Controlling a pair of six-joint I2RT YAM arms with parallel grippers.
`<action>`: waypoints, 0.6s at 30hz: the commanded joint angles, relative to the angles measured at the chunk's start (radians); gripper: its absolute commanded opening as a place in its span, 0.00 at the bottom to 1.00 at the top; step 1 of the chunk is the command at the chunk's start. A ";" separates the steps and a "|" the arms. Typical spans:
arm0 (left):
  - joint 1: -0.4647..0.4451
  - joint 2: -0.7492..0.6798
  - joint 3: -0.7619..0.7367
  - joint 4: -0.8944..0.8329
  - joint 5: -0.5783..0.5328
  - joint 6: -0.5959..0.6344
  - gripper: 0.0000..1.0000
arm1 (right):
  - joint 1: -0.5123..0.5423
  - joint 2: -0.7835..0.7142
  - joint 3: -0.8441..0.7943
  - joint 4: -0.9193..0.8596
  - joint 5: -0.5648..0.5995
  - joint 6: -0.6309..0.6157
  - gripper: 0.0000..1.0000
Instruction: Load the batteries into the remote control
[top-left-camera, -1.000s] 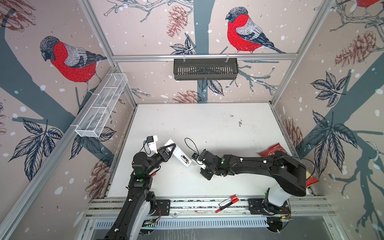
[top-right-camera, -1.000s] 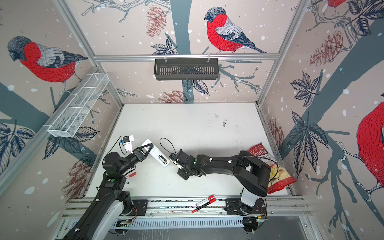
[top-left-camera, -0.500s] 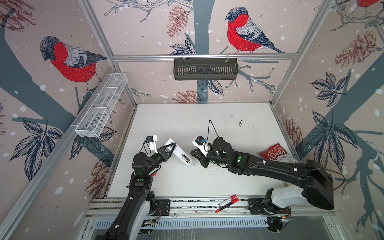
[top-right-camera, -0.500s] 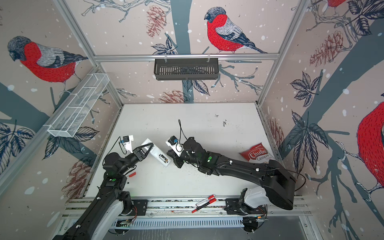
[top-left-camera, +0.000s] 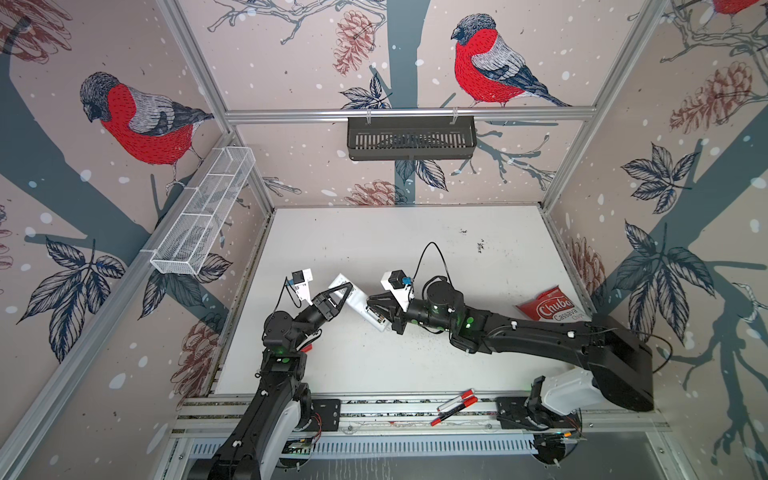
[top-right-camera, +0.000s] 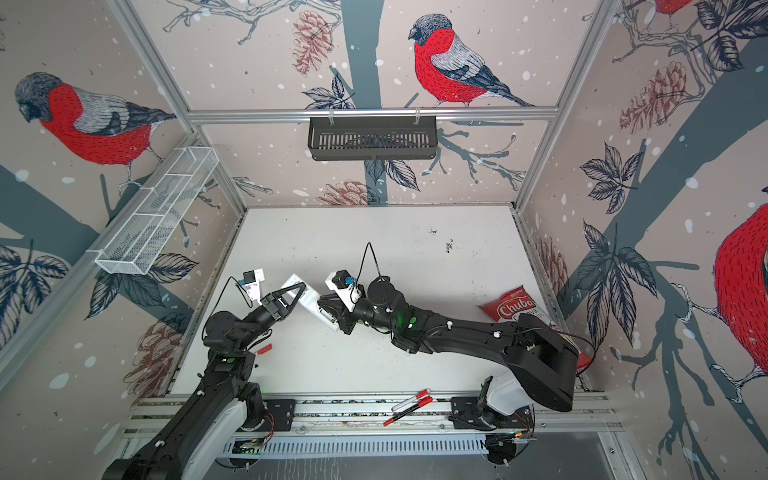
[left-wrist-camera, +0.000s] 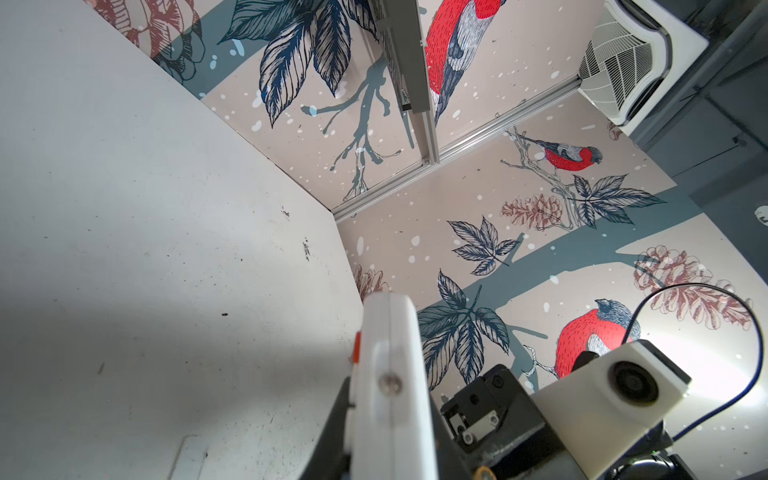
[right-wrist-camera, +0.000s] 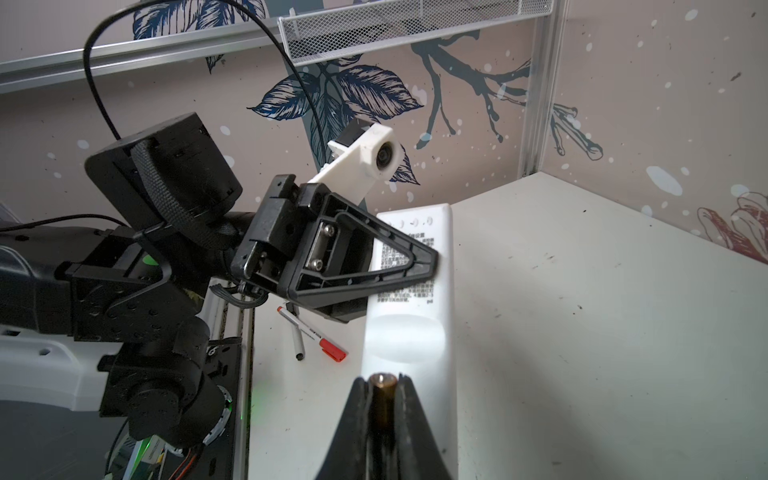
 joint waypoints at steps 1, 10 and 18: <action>0.001 0.003 0.009 0.092 0.003 -0.035 0.00 | 0.010 0.007 -0.011 0.095 -0.019 0.015 0.12; 0.002 0.013 0.012 0.101 -0.006 -0.047 0.00 | 0.023 0.019 -0.042 0.109 -0.004 0.020 0.12; 0.001 0.022 0.019 0.113 -0.008 -0.056 0.00 | 0.023 0.033 -0.062 0.110 0.018 0.014 0.12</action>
